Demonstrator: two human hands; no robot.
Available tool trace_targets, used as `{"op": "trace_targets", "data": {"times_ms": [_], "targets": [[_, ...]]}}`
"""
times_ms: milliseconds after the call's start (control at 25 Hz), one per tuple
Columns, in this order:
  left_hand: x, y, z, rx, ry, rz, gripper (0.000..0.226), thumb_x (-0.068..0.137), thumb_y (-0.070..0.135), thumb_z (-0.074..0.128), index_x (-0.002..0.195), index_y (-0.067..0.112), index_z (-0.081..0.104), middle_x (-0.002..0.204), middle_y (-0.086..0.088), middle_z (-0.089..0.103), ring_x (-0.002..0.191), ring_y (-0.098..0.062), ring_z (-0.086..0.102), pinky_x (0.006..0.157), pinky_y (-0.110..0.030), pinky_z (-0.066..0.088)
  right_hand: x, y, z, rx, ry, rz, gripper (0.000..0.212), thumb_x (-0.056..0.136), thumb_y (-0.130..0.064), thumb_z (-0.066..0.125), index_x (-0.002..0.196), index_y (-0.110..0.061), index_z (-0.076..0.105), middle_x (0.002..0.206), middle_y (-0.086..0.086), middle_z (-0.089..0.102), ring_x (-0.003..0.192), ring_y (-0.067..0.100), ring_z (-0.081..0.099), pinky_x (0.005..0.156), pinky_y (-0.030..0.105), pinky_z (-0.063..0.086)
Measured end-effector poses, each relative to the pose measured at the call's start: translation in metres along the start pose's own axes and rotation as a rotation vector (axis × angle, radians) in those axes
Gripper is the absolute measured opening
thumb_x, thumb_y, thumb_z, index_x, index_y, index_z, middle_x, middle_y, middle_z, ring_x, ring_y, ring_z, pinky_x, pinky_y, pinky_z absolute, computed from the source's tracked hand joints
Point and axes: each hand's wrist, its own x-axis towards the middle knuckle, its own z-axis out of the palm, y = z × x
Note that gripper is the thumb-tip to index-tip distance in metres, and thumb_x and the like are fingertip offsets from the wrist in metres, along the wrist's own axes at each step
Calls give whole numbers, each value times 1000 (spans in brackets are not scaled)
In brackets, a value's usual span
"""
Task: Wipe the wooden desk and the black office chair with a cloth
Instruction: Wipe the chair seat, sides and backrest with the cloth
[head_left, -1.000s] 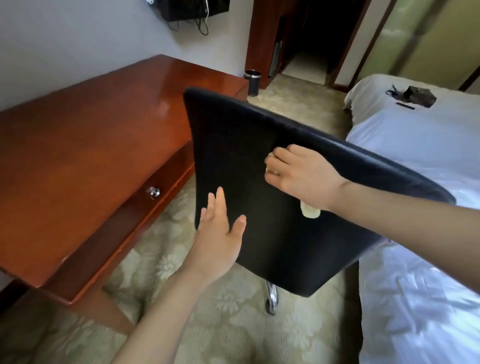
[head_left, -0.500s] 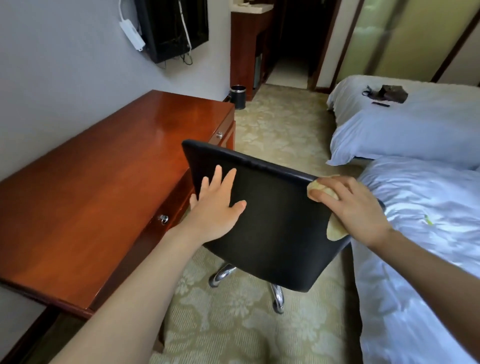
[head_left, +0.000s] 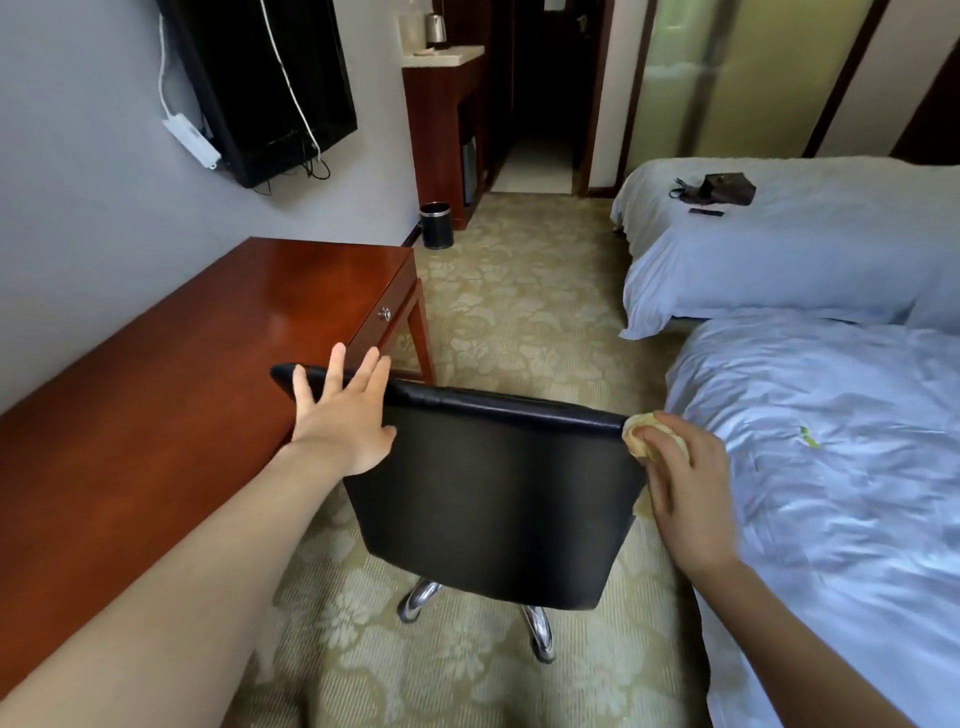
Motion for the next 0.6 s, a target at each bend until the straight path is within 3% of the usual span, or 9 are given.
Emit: {"op": "trace_targets", "data": {"times_ms": [80,160,280,360,440,520,600], "targets": [[8,-2,-1,114,13,0,70,99,38,41,153,19,0,160,3,-4,145,-25,-17,111,-57,-11,4,6,4,40,44,76,26,88,-9,47,106,-5,65,116,17,60,105,41,54,96,27,31],[10,-2,6,31,114,30,62,98,33,46,151,17,19,157,-1,22,147,-23,6,115,-53,-6,6,7,6,61,107,147,25,84,0,53,105,-3,66,115,16,60,105,40,54,95,27,31],[6,3,14,-109,299,148,53,93,30,56,141,13,42,138,-5,50,131,-25,39,116,-41,17,9,1,10,124,230,363,27,82,8,61,107,-1,64,114,17,61,107,35,53,97,24,31],[4,5,18,-127,340,239,52,91,27,60,138,11,47,131,-6,56,121,-26,44,110,-36,28,15,-9,17,206,375,615,26,84,2,60,109,-2,63,113,18,60,108,27,52,98,22,32],[2,4,20,-151,357,333,51,90,22,61,138,12,47,127,-4,58,117,-23,45,106,-32,32,30,-24,24,335,490,833,29,85,-4,56,113,-2,61,112,19,61,109,27,53,99,28,37],[1,2,21,-246,363,420,49,90,15,59,138,13,48,121,-5,61,114,-21,48,102,-28,36,43,-43,32,373,557,919,32,85,-2,54,117,-1,60,111,19,61,109,31,54,97,30,37],[0,2,21,-377,346,478,48,92,11,56,139,16,48,104,-2,59,106,-20,53,97,-22,36,52,-73,43,325,572,843,29,86,1,53,113,0,62,108,18,63,105,33,55,95,33,39]]}}
